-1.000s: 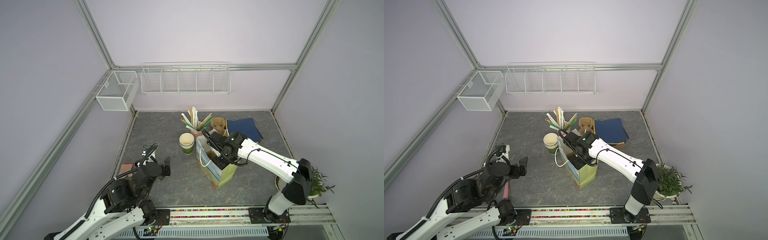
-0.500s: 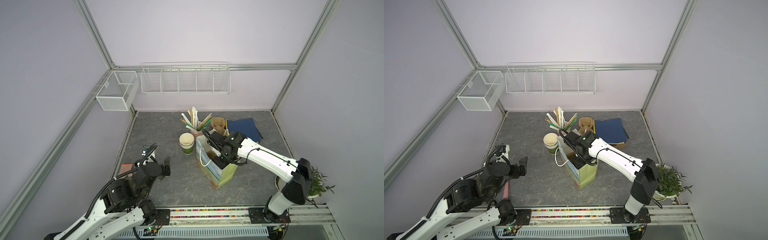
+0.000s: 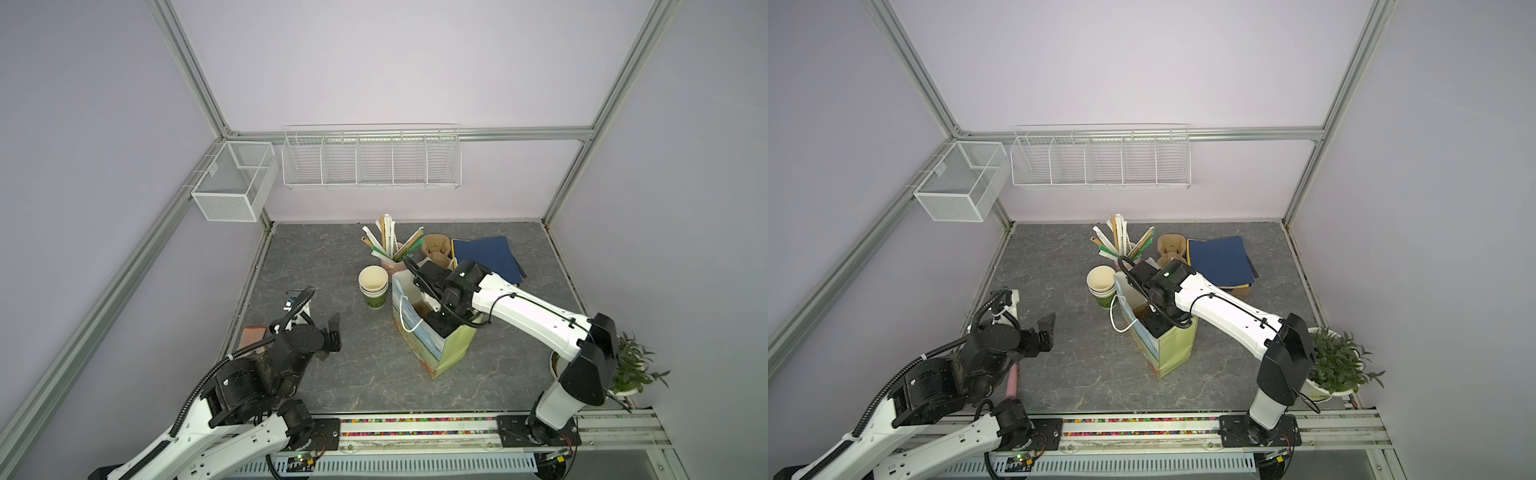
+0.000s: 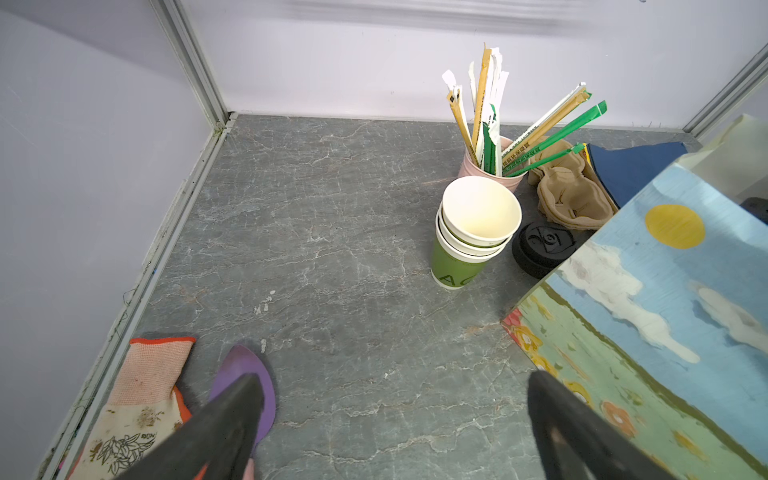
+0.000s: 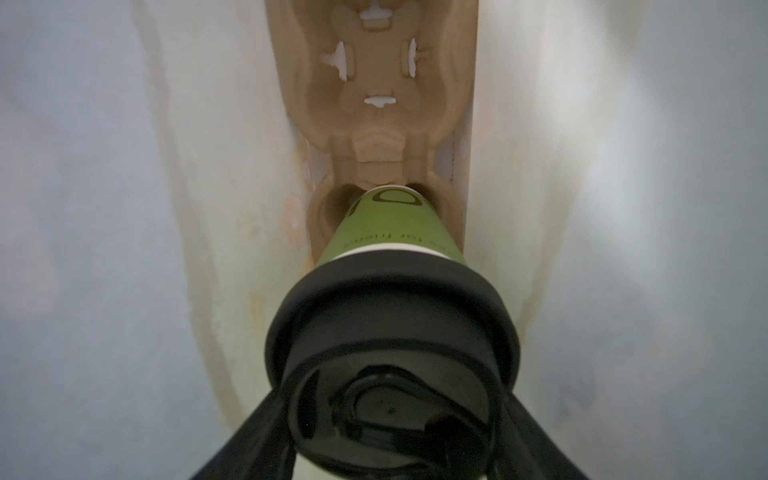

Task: Pack the takeout coffee
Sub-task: 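Lower the green coffee cup into a slot of the tan carrier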

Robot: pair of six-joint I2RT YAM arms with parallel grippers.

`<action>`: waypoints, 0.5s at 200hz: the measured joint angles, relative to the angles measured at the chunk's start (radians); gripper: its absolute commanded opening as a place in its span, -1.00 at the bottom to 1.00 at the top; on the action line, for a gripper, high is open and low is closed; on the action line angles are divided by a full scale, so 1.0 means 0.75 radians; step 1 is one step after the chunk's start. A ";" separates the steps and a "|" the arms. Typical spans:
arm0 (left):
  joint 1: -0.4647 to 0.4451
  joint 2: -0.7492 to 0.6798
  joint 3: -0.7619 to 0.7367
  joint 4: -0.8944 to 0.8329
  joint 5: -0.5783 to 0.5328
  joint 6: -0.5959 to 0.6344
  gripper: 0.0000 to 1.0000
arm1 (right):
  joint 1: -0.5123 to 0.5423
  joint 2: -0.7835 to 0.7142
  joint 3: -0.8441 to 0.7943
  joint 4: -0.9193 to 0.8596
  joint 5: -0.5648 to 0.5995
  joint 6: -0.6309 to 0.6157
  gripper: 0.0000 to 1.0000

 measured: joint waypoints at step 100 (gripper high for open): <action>0.003 0.000 0.000 0.000 0.003 0.001 0.98 | 0.001 0.021 0.006 -0.022 -0.012 0.001 0.29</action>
